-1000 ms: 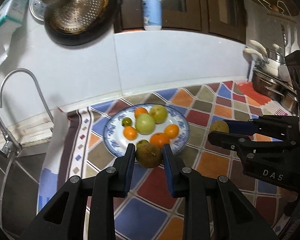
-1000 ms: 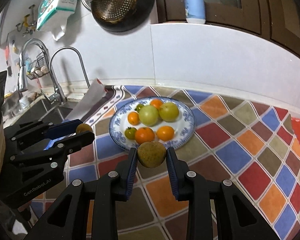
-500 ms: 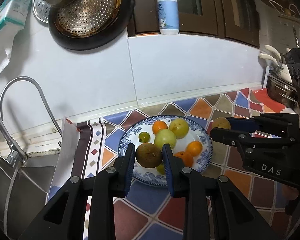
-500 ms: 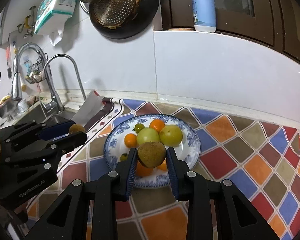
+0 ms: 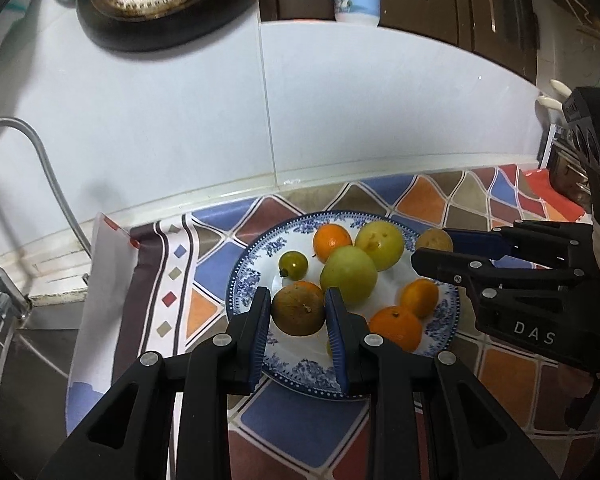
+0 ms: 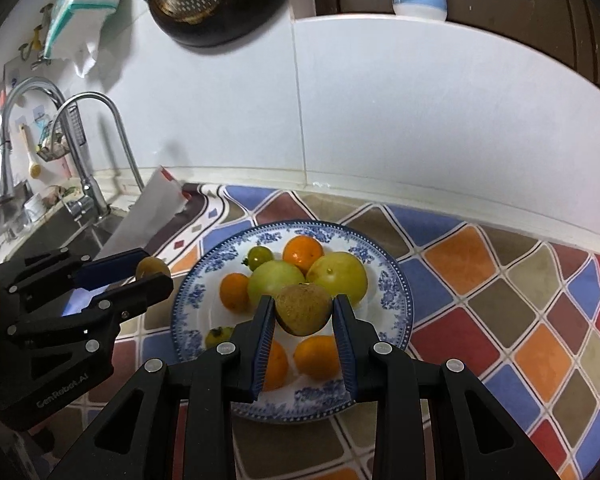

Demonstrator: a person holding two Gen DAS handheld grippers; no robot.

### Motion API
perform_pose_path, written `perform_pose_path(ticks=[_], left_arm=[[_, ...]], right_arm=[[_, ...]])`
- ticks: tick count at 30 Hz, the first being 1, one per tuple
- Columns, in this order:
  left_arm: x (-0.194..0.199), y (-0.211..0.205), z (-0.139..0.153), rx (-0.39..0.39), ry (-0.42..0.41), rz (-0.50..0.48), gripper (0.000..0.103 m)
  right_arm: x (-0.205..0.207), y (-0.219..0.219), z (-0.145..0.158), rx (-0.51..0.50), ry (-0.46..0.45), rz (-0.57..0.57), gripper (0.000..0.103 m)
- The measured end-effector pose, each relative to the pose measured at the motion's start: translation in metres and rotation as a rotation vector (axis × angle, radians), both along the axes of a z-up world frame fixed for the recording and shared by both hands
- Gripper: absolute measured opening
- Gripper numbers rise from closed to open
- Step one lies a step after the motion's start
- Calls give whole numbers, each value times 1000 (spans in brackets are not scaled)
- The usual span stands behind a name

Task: Organize fruits

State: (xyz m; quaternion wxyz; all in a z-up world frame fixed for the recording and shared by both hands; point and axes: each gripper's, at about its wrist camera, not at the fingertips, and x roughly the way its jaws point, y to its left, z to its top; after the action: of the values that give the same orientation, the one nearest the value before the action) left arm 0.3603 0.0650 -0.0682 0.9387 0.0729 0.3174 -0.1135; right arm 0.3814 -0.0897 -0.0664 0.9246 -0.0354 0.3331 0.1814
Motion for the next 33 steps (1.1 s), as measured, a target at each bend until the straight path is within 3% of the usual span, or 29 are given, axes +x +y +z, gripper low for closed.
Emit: perform_pose_path(ticks=[11,12,14,17,21,27,29,33], left_arm=[[19,-2,-14,-10,48,-9,32],[19,-2,-14,-14,48,-6,34],[17,0,-10,-20,40,9,34],[7,2,-2,-28,24,30,35],[-14,5,11,-33,-6,63,42],[-54,9,30,-39,-57,125,63],[-65,10,34,-34,-71,140,67],[-86,14,41,-37,-85,143,73]], right_arm=[[22,3,-16,-9,27,-6,31],[21,3,-15,-10,29,-6,33],[20,1,-13,-13,23,-26,48],[13,-1,-6,-24,-5,-39,48],[-4,-5,4,-25,-19,-68,48],[-47,-14,17,-14,-34,-136,61],[-62,-16,21,-17,-43,-158,69],[-92,-17,29,-31,-60,-195,71]])
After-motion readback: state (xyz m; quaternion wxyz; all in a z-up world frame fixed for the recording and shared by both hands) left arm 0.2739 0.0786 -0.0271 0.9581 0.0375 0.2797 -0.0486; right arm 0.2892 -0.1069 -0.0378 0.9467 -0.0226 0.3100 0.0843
